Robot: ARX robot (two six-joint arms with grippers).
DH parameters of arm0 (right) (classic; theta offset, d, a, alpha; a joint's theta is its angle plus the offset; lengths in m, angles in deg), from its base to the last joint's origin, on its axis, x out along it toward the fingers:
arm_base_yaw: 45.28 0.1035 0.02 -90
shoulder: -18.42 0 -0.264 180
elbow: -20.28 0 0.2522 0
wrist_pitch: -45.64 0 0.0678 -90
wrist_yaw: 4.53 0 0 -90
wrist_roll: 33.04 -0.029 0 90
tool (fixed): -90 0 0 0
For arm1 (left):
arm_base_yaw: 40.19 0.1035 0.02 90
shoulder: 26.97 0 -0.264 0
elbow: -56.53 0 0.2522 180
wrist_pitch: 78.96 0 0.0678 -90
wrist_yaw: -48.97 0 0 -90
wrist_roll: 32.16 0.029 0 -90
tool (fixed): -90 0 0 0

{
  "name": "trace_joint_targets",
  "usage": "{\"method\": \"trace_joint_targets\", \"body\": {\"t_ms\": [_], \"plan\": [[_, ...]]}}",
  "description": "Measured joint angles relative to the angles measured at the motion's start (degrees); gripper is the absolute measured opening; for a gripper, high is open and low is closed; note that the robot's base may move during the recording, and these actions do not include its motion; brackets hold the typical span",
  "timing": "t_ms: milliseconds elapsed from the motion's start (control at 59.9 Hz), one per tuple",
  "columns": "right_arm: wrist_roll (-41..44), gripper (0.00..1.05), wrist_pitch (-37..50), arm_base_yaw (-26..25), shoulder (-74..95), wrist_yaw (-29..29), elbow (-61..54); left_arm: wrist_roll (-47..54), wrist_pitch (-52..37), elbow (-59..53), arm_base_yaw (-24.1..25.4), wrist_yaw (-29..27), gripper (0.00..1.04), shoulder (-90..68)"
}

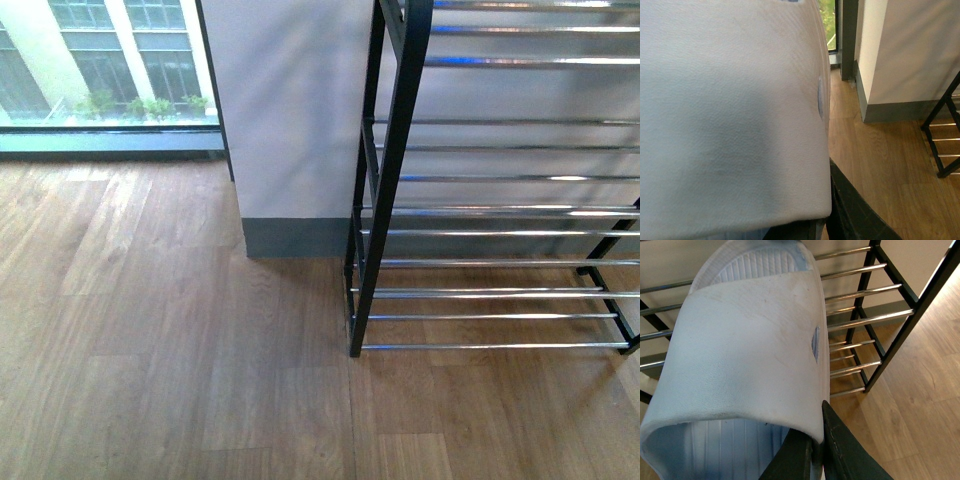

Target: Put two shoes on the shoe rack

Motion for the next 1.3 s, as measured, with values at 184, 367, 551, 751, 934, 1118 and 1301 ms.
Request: {"method": "trace_joint_targets", "body": {"t_ms": [184, 367, 551, 751, 934, 1118, 1301], "plan": [[0.0, 0.02, -0.09, 0.0, 0.04, -0.04, -0.15, 0.02, 0.0, -0.02, 0.0, -0.02, 0.02, 0.02], [-0.02, 0.02, -0.11, 0.0, 0.07, -0.11, -0.13, 0.02, 0.0, 0.0, 0.0, 0.0, 0.02, 0.02], [-0.02, 0.02, -0.11, 0.0, 0.04, -0.07, -0.13, 0.02, 0.0, 0.0, 0.0, 0.02, 0.02, 0.02], [-0.02, 0.02, -0.09, 0.0, 0.0, -0.07, -0.07, 0.02, 0.0, 0.0, 0.0, 0.02, 0.02, 0.02], [-0.02, 0.02, -0.09, -0.02, 0.0, -0.07, -0.09, 0.02, 0.0, 0.0, 0.0, 0.02, 0.02, 0.02], [-0.02, 0.02, -0.09, -0.02, 0.0, -0.07, -0.09, 0.02, 0.0, 0.0, 0.0, 0.02, 0.02, 0.02], [-0.02, 0.02, -0.09, 0.0, 0.0, -0.07, -0.07, 0.02, 0.0, 0.0, 0.0, 0.02, 0.02, 0.02]]}}
